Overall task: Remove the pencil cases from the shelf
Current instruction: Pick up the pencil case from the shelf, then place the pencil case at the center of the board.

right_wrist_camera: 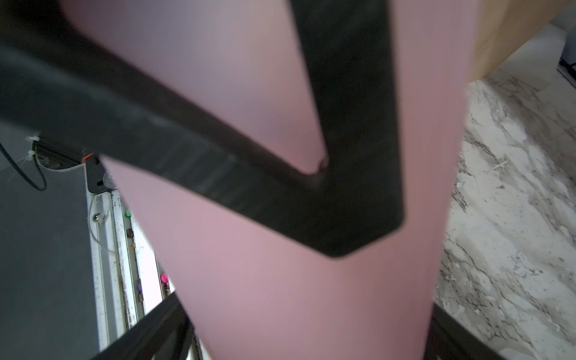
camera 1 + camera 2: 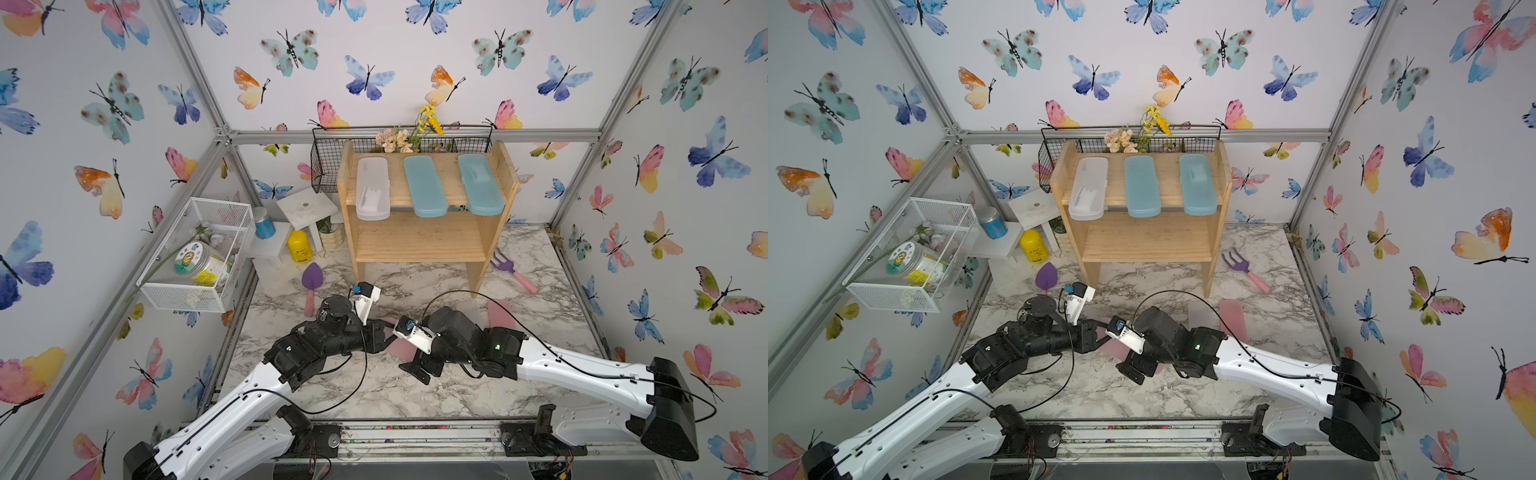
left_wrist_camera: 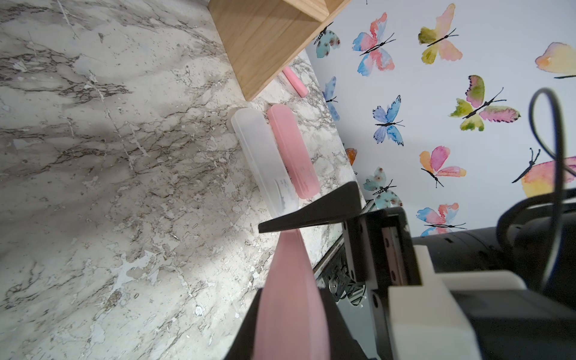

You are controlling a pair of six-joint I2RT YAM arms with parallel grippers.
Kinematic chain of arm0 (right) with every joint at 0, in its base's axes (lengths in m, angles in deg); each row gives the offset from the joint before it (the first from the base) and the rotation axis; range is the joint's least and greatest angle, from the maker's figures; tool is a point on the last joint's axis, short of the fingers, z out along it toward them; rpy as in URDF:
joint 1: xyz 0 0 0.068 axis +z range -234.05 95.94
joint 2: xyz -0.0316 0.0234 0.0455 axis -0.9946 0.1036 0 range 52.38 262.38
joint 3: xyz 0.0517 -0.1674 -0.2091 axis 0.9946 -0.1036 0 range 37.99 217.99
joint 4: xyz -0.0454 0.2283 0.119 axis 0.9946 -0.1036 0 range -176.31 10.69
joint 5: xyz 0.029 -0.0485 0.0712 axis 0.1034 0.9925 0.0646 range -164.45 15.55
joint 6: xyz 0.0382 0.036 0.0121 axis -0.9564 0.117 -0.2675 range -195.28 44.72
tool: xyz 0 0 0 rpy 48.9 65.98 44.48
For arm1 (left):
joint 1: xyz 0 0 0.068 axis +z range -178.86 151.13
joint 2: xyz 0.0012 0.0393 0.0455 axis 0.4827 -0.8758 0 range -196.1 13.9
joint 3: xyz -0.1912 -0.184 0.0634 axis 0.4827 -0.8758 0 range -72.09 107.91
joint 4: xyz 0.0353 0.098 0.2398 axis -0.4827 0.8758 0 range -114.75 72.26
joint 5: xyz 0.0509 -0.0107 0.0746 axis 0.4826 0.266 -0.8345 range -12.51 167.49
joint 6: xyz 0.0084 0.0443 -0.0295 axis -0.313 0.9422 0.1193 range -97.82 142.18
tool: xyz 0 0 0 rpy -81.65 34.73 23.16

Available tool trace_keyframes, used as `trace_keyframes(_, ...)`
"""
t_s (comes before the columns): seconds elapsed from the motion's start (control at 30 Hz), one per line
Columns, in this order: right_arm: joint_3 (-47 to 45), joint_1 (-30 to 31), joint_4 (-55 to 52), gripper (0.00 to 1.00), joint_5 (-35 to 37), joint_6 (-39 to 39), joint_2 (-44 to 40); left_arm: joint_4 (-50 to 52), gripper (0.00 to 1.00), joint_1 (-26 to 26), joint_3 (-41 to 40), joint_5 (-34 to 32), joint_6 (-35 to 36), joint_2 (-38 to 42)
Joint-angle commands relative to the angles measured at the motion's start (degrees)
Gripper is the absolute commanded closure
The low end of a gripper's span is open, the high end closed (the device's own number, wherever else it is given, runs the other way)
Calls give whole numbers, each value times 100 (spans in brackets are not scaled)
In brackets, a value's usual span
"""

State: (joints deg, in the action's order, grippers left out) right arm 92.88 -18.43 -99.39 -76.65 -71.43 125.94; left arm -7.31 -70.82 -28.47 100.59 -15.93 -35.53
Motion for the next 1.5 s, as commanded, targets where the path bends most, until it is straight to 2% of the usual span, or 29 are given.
trace_keyframes(0.0,-50,47,98,3,142,-116,45,-171,93,28,143,159,67,117)
trace_keyframes(0.07,-49,47,109,8,115,-156,36,-161,93,29,130,160,73,113)
trace_keyframes(0.17,-68,47,127,21,90,-183,35,-161,90,29,117,164,65,113)
trace_keyframes(0.23,-69,48,114,26,86,-217,45,-157,83,27,121,148,68,118)
trace_keyframes(0.27,-59,53,101,27,94,-242,46,-145,74,29,121,126,67,119)
trace_keyframes(0.3,-66,47,100,27,81,-282,43,-120,59,29,130,80,67,131)
trace_keyframes(0.4,-126,47,109,27,224,-511,-14,-1,0,25,130,-271,89,212)
trace_keyframes(0.47,-225,47,134,27,366,-787,-53,67,1,22,112,-700,95,315)
trace_keyframes(0.57,-385,22,145,26,615,-1463,-11,353,1,29,99,-1954,13,570)
trace_keyframes(0.73,-647,-238,100,23,513,-2807,292,530,1,25,-162,-4076,-441,1374)
trace_keyframes(0.83,-751,-565,109,23,327,-3482,358,459,1,29,-397,-4736,-448,1870)
trace_keyframes(1.0,-329,-1203,-478,23,291,-4170,697,433,1,29,-680,-4929,-419,2113)
trace_keyframes(1.2,12,-1762,-692,22,237,-4222,1254,367,1,29,-888,-4682,-593,1860)
trace_keyframes(1.47,133,-2122,-590,21,182,-4320,1905,243,1,25,-921,-4512,-665,1546)
